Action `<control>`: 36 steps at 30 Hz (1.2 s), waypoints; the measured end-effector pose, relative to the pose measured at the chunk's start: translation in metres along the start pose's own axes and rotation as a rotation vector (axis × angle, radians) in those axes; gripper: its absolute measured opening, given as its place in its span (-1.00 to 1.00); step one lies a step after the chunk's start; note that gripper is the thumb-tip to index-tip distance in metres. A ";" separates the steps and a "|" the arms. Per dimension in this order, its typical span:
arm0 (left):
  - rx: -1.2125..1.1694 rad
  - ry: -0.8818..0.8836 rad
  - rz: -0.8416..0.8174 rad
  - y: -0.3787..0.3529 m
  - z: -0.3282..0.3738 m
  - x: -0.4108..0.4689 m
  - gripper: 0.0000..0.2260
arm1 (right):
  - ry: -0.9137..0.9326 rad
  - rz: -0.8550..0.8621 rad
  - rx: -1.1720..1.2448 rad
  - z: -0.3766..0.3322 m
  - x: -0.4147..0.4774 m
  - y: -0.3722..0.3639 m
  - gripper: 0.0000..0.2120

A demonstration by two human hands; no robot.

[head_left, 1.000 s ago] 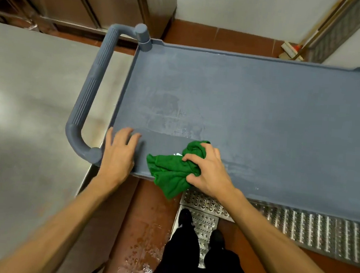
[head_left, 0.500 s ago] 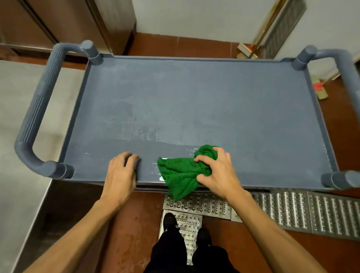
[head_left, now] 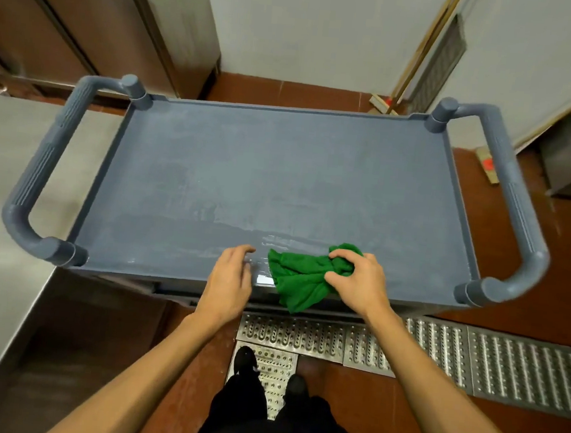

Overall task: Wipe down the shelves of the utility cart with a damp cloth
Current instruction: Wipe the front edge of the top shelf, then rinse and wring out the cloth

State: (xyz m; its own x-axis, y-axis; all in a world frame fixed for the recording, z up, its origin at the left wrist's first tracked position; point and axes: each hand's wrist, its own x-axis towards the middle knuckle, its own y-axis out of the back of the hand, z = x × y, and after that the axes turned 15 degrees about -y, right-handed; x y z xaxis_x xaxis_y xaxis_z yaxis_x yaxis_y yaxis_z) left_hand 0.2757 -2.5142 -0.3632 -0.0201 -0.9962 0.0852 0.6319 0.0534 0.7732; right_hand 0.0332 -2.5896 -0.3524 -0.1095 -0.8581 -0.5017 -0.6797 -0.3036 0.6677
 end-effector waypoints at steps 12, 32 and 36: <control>-0.890 0.638 0.416 -0.014 0.062 -0.024 -0.55 | -0.102 -0.429 0.677 -0.026 -0.056 0.003 -0.61; -1.503 0.668 1.124 0.099 0.088 -0.250 -0.39 | 0.636 -0.787 -0.091 -0.078 -0.271 -0.111 -0.16; -1.468 0.702 1.273 0.101 0.093 -0.324 -0.40 | 0.744 -0.816 -0.235 -0.060 -0.330 -0.140 -0.04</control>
State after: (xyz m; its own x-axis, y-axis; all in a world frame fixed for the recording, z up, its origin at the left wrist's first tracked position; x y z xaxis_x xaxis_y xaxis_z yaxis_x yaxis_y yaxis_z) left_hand 0.2746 -2.1792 -0.2543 0.8442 -0.3243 -0.4268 0.0704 0.8564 -0.5114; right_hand 0.2075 -2.2889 -0.2475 0.8176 -0.3770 -0.4353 -0.1881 -0.8893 0.4169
